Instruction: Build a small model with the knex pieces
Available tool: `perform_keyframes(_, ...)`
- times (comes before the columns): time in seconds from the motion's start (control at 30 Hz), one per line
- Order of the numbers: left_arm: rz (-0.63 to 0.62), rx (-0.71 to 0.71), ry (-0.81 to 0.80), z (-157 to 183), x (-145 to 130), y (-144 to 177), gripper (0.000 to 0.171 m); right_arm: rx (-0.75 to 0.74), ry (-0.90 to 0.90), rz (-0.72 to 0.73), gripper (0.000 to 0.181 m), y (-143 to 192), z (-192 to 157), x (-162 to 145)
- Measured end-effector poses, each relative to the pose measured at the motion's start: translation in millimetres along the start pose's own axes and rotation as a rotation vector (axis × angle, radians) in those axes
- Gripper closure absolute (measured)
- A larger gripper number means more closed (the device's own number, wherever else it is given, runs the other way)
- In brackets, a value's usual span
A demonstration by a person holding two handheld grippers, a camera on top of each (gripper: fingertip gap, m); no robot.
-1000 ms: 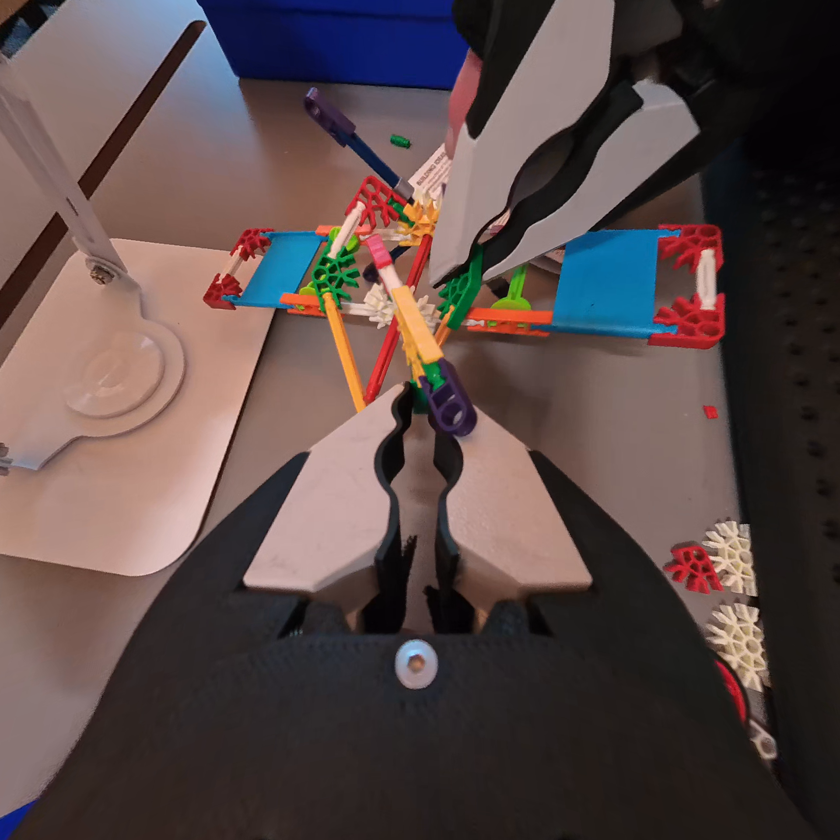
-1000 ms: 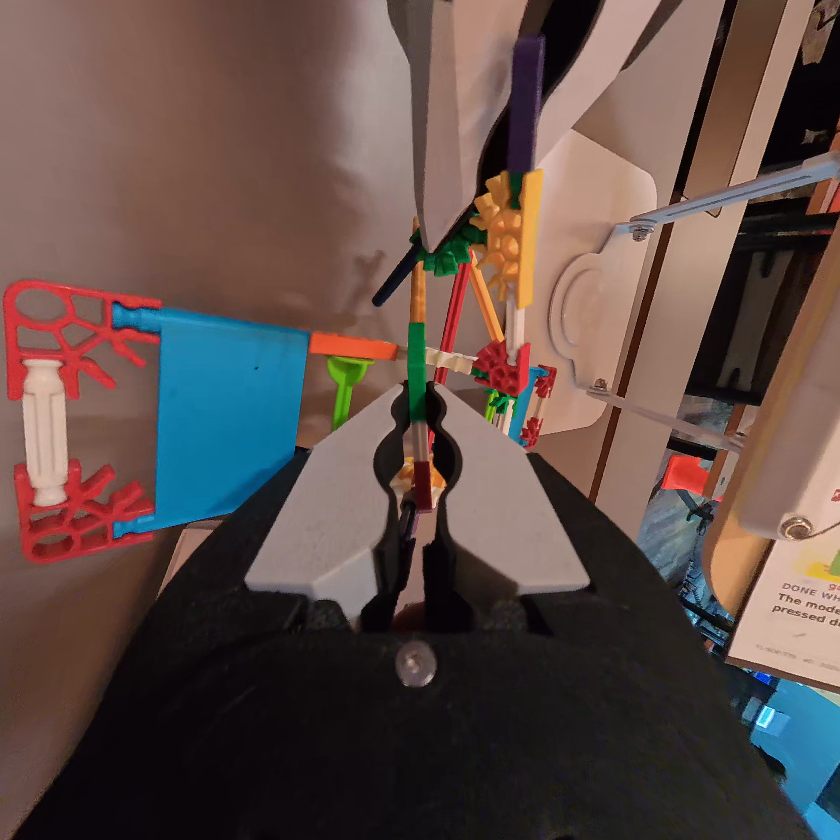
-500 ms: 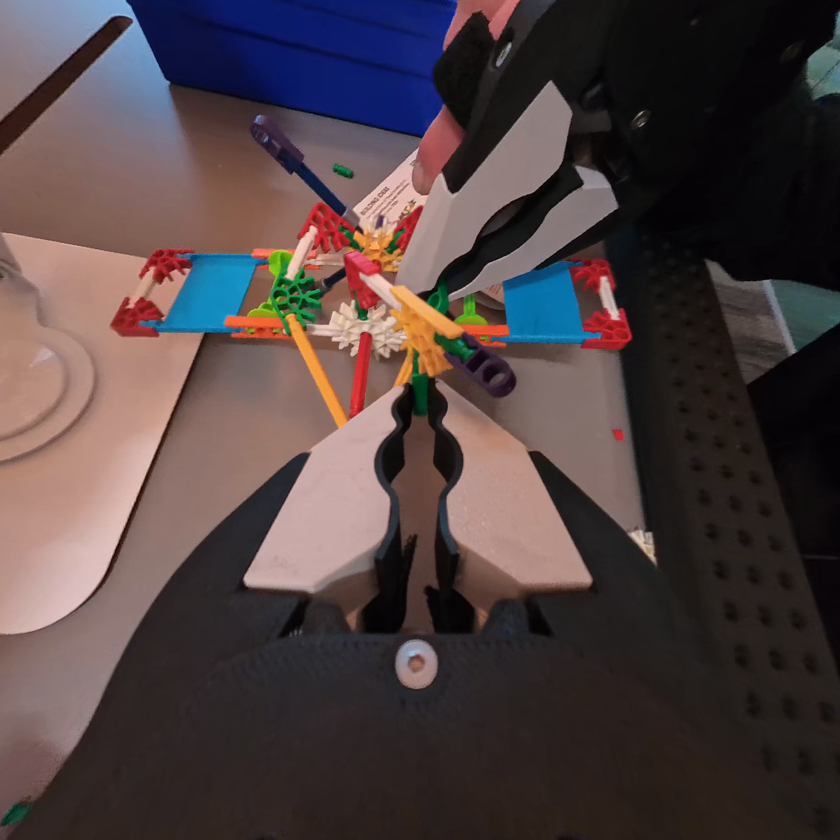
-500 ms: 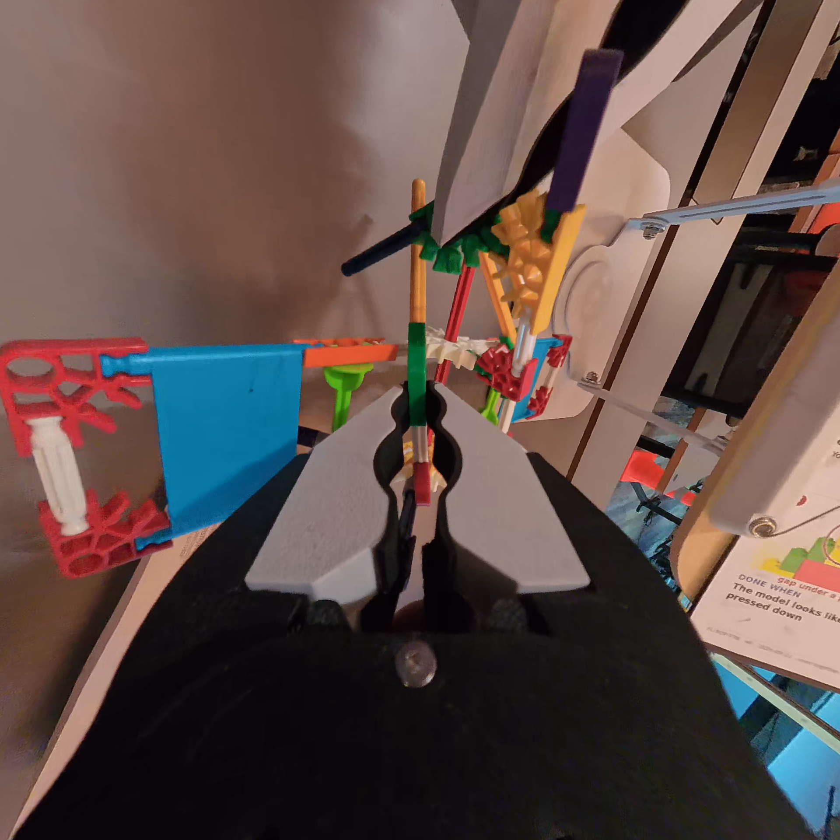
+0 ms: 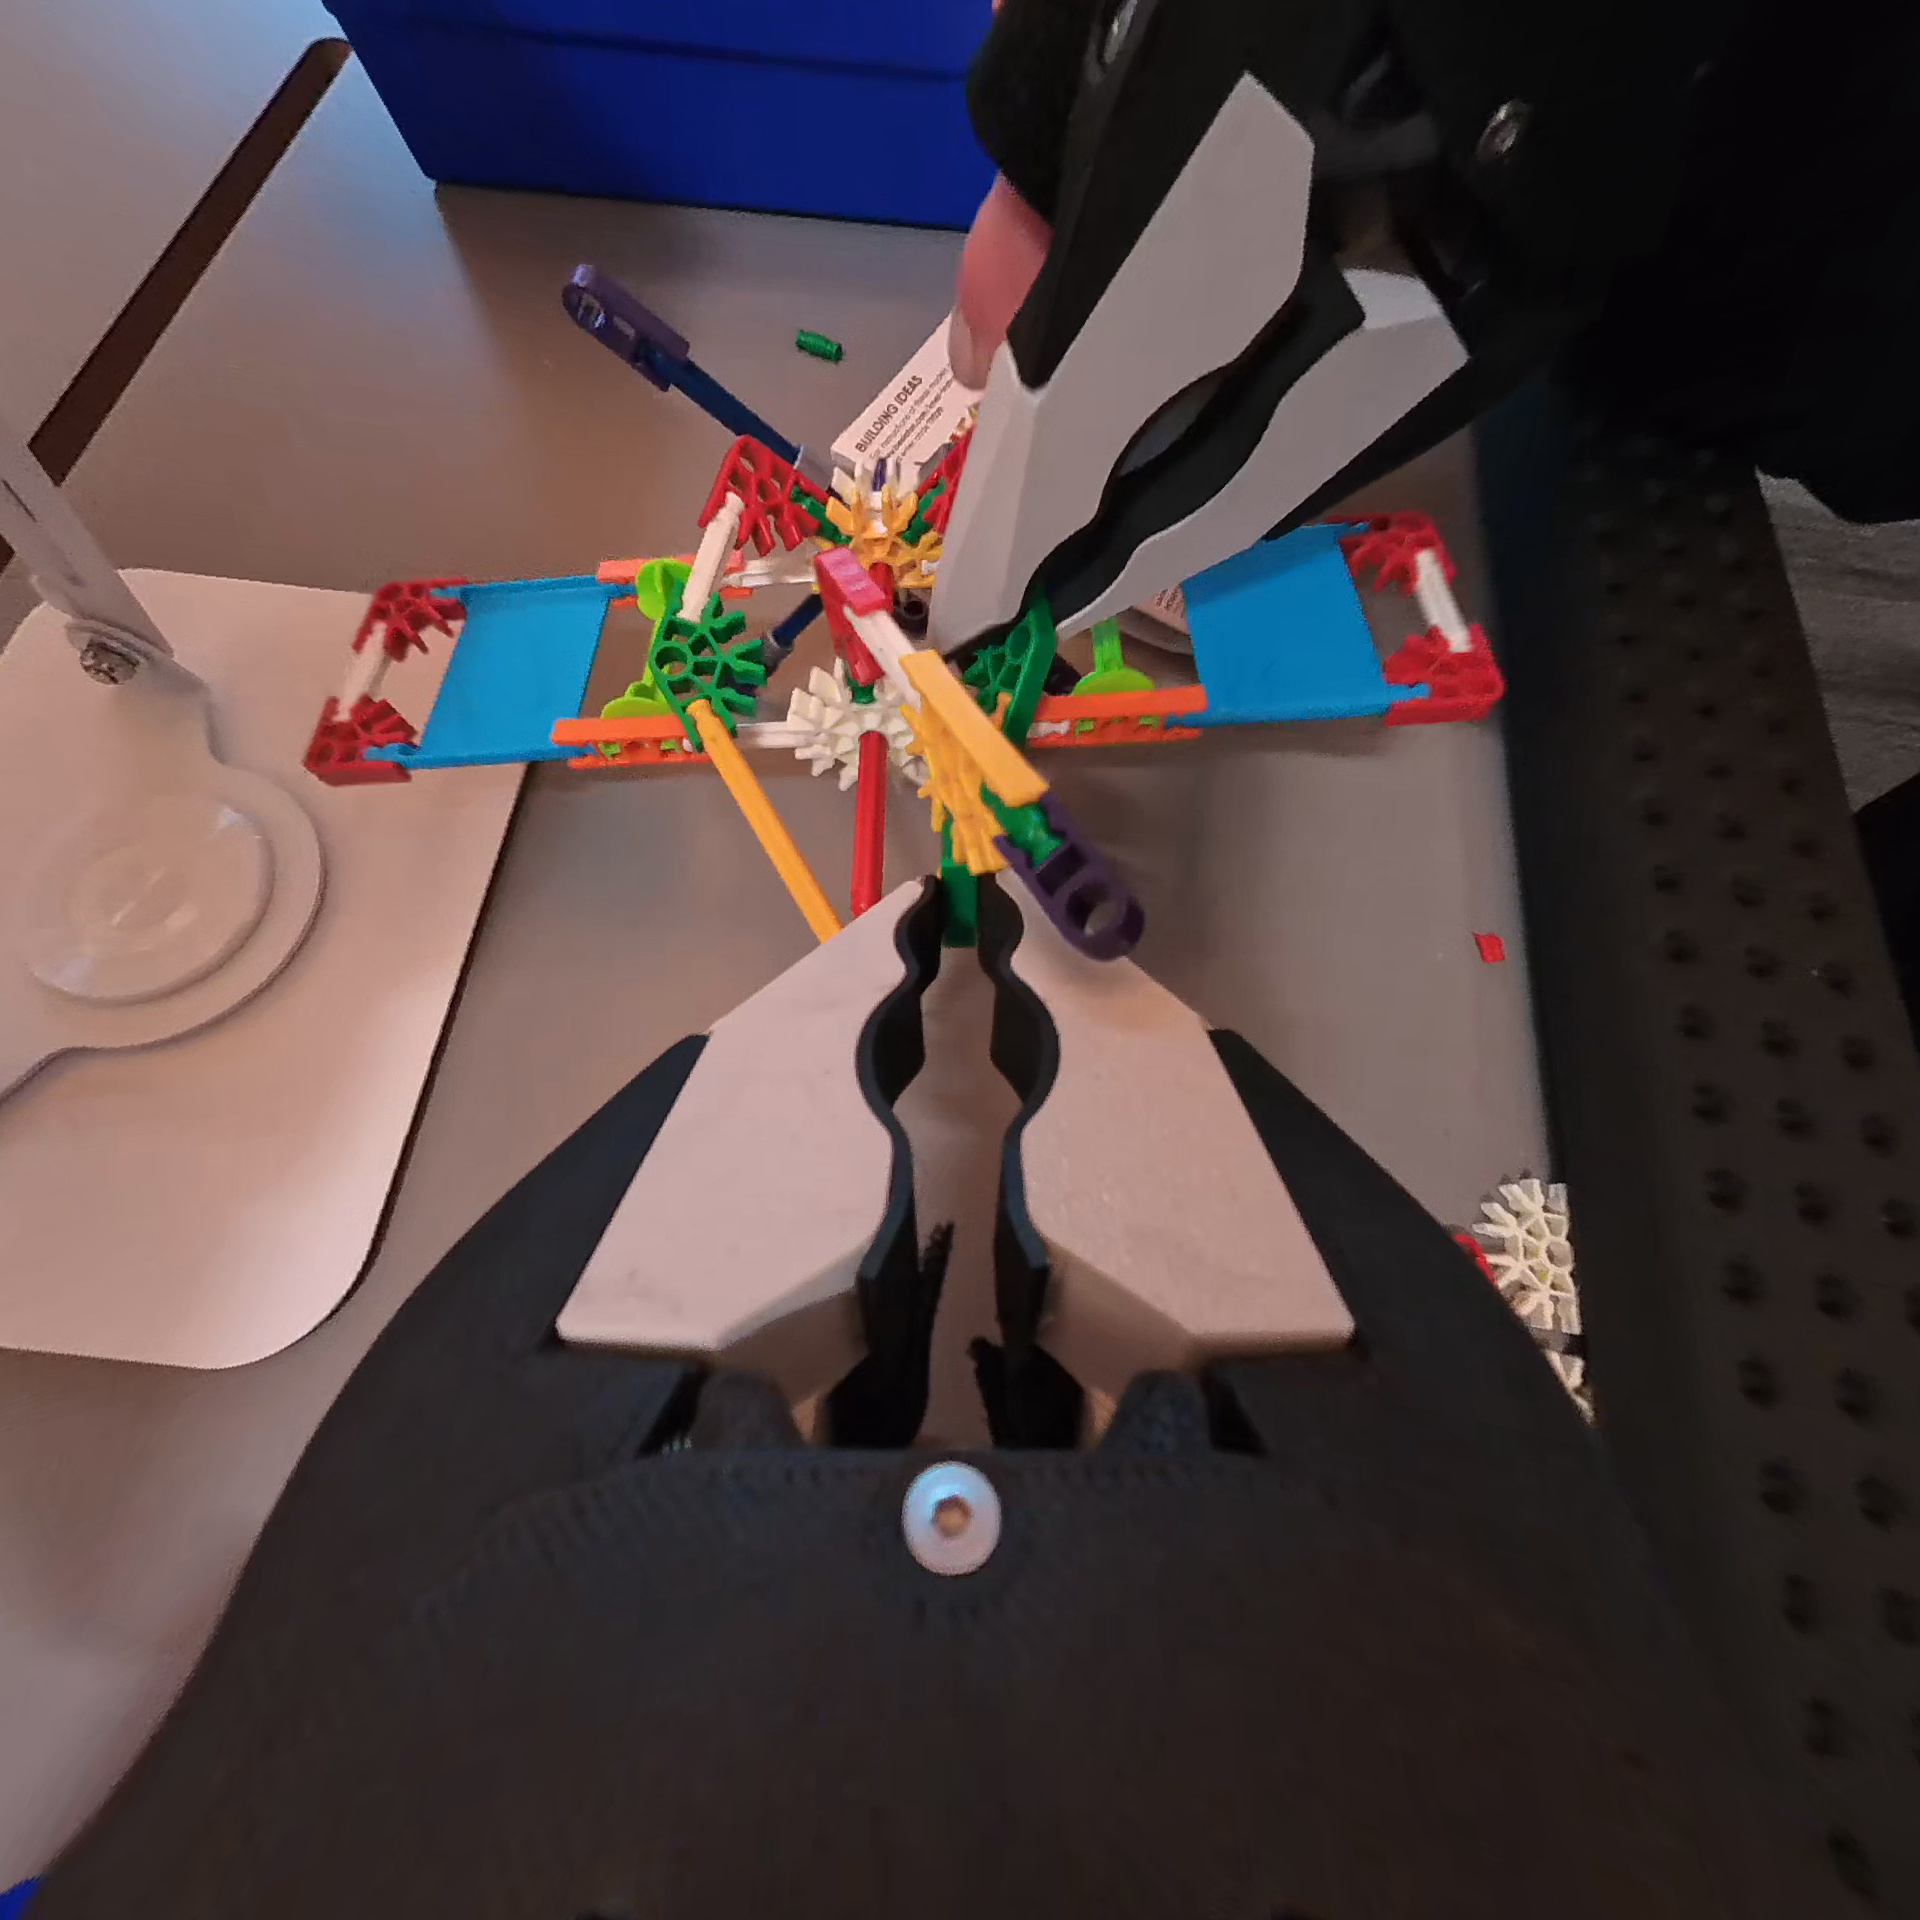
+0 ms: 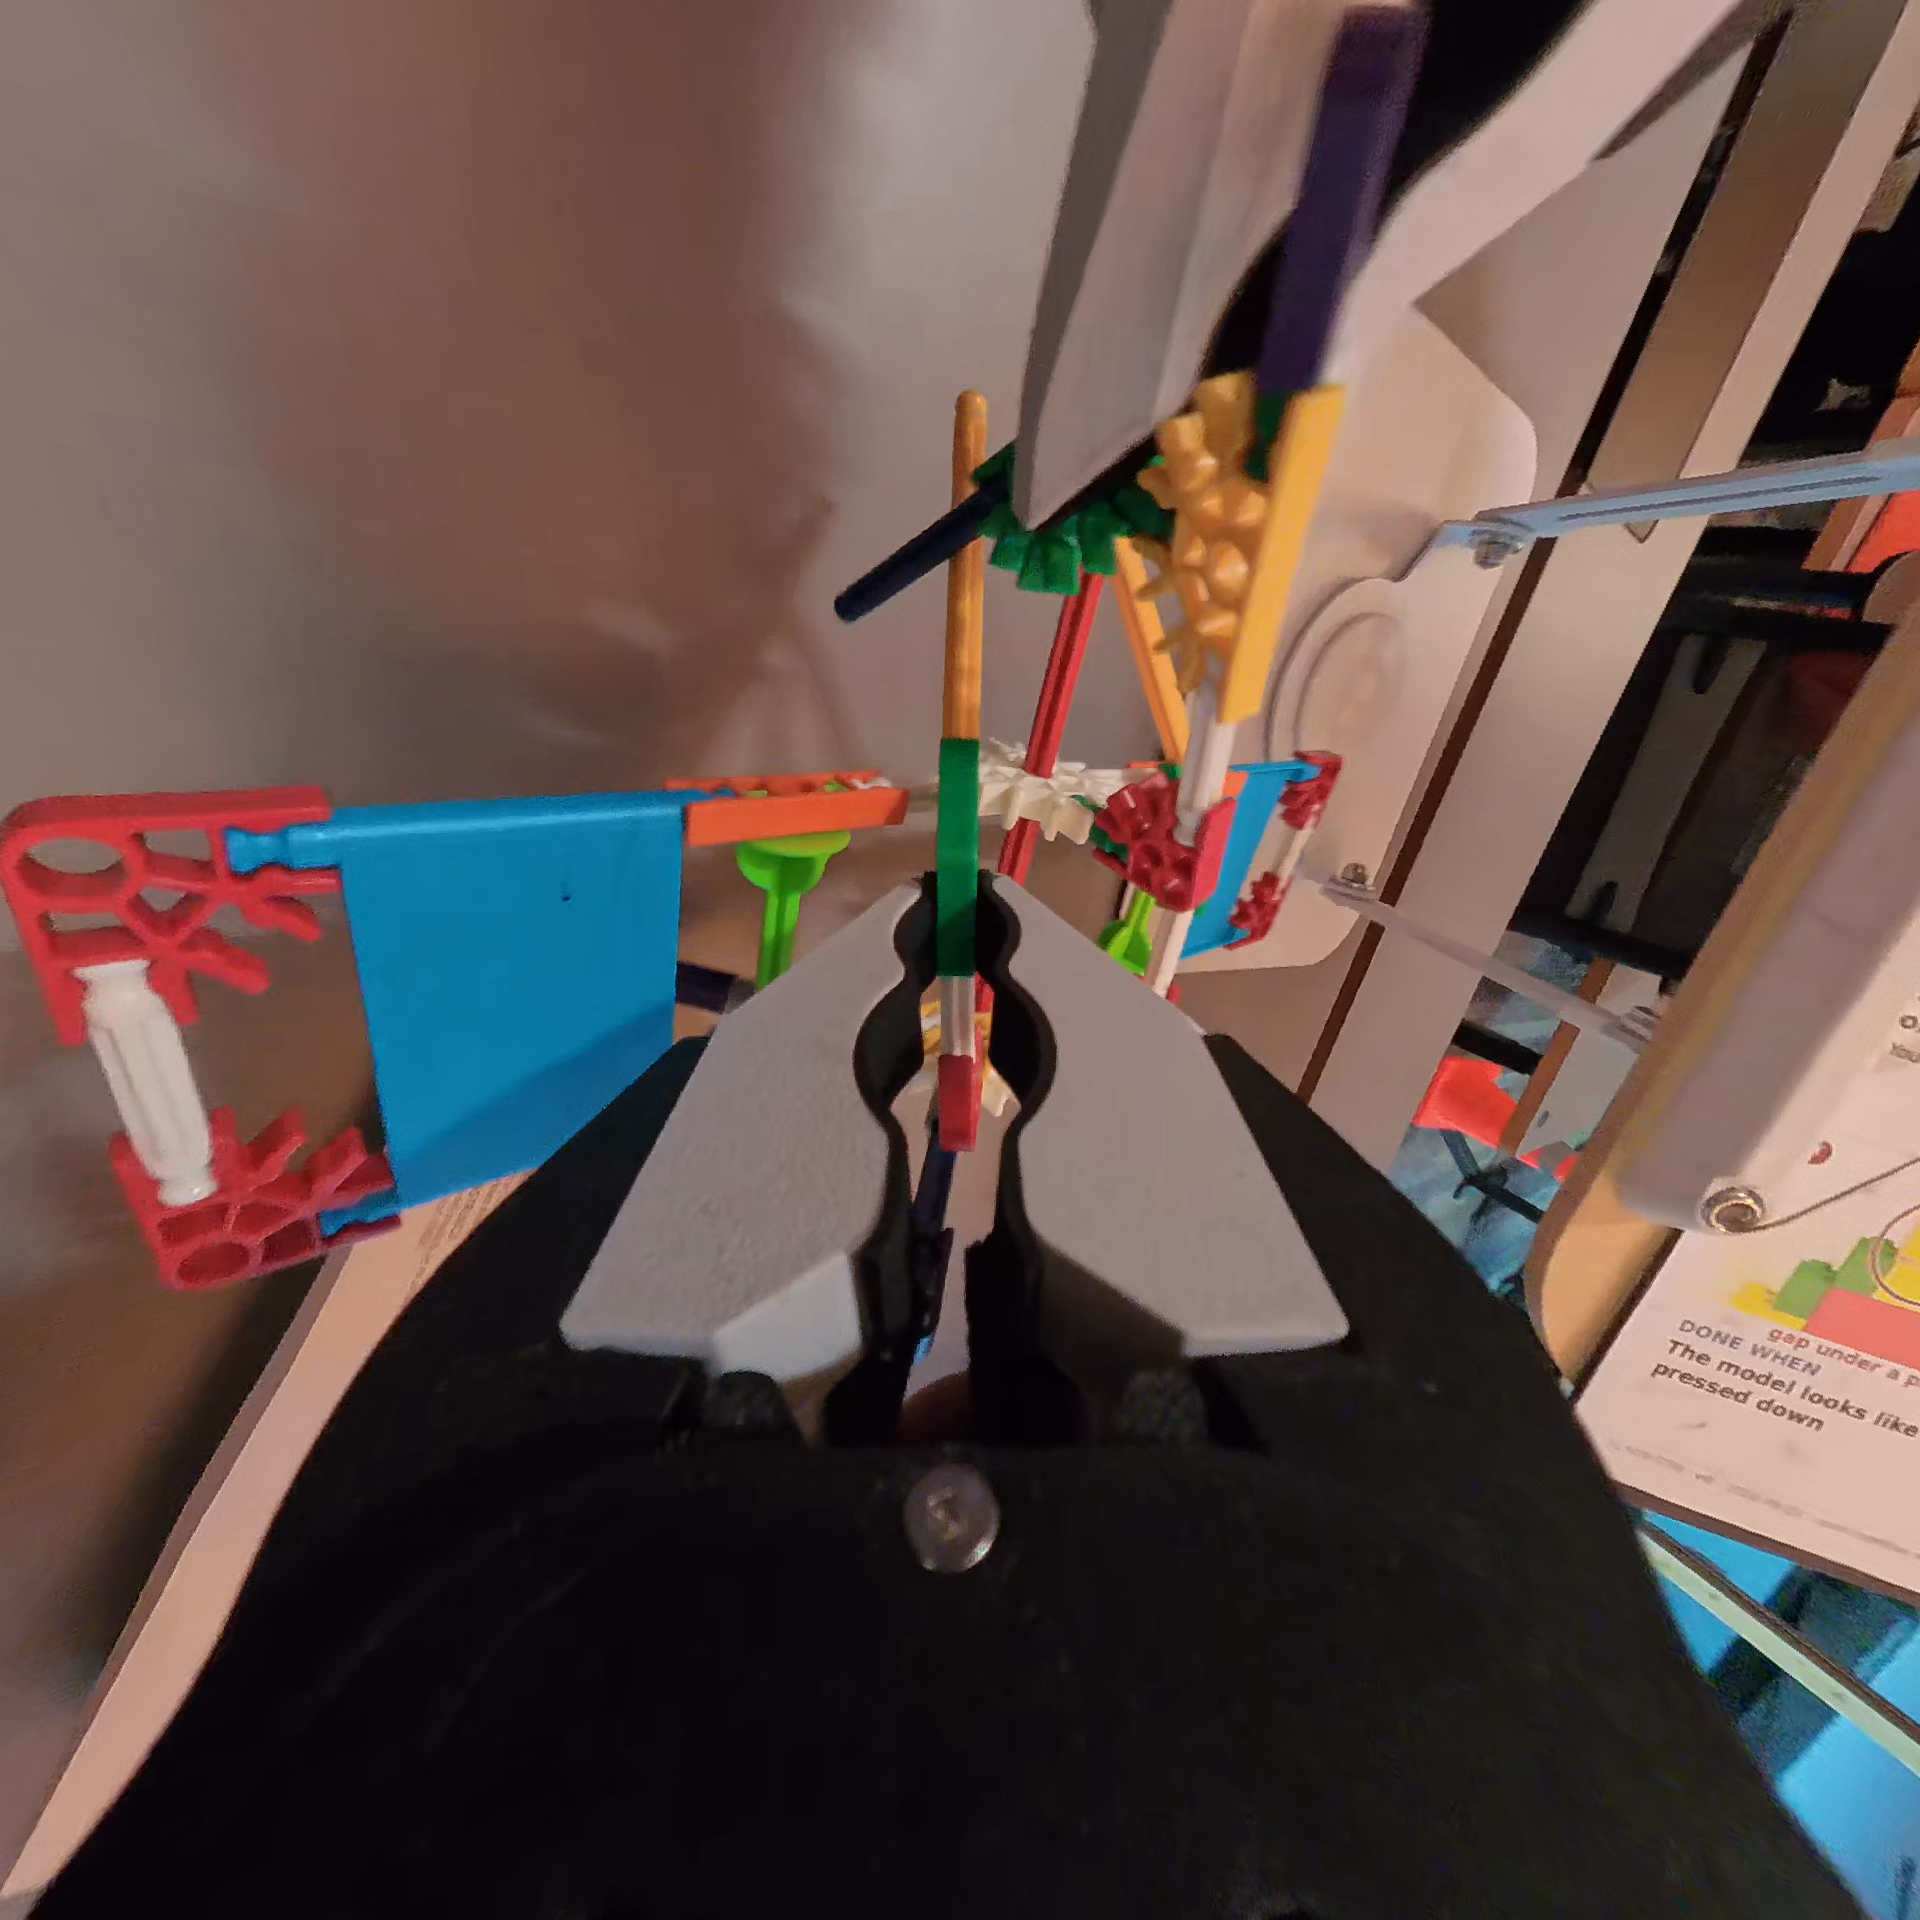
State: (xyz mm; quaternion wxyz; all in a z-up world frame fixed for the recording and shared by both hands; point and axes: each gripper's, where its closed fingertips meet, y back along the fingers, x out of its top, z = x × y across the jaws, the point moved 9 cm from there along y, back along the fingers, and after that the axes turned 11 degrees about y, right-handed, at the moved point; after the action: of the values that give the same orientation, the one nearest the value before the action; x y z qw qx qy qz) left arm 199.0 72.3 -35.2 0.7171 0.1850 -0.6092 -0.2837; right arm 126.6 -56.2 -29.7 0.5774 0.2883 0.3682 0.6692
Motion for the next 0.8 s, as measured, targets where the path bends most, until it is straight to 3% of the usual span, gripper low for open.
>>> perform_keyframes(0.43, 0.003, 0.053, -0.054, 1.4, -2.6, -3.7, 0.168, 0.03, -0.192, 0.084, 0.178, 0.7, 13.4, -8.8)
perform_keyframes(0.8, 0.098, -0.112, 0.084, 4.1, 6.0, 6.4, 0.168, 0.033, -0.079, 0.012, 0.178, 1.4, 2.7, -1.6)
